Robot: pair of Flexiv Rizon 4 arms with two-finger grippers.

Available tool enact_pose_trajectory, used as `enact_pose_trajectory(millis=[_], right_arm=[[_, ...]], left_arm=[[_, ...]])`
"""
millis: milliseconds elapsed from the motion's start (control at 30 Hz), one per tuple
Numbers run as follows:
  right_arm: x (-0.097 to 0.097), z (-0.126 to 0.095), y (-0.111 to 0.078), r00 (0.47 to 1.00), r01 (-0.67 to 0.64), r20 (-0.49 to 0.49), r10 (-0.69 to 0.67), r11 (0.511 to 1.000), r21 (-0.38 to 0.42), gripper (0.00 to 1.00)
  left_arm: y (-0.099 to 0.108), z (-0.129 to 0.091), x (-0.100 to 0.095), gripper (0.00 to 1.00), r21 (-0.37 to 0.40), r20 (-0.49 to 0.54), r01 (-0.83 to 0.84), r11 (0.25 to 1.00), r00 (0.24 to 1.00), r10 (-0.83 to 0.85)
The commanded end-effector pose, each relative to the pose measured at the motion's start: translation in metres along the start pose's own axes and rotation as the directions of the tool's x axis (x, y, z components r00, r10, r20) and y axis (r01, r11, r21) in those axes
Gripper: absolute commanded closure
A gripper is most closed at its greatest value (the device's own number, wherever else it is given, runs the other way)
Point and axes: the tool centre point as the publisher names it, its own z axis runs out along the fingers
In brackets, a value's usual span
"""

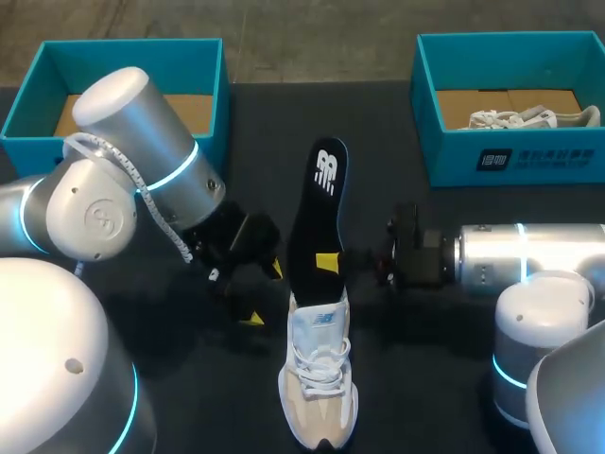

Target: Take the shoe out of the shoebox, open the shoe tongue, remove and reinsert the insole, then place the shoe into the shoebox

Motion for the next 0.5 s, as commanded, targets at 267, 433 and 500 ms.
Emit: enact_pose_trajectory(millis=[267, 433, 500], right_arm=[[-0.0006, 0.0006, -0.0077, 1.0, -0.018, -0.005, 0.018, 1.0, 0.005, 1.0], [0.0, 0.002, -0.0098, 0.999, -0.035, -0.013, 0.036, 0.999, 0.018, 1.0], [-0.0008, 0.0028, -0.0103, 0.999, -0.042, -0.016, 0.042, 0.999, 0.022, 1.0]], left_arm=[[0.0003, 0.0003, 0.0018, 0.0, -0.001, 0.004, 0.0, 1.0, 1.0, 0.0], [0.0003, 0.0003, 0.0018, 0.0, -0.001, 0.004, 0.0, 1.0, 1.0, 0.0], [0.0003, 0.0003, 0.0018, 0.0, -0.001, 0.004, 0.0, 1.0, 1.0, 0.0]])
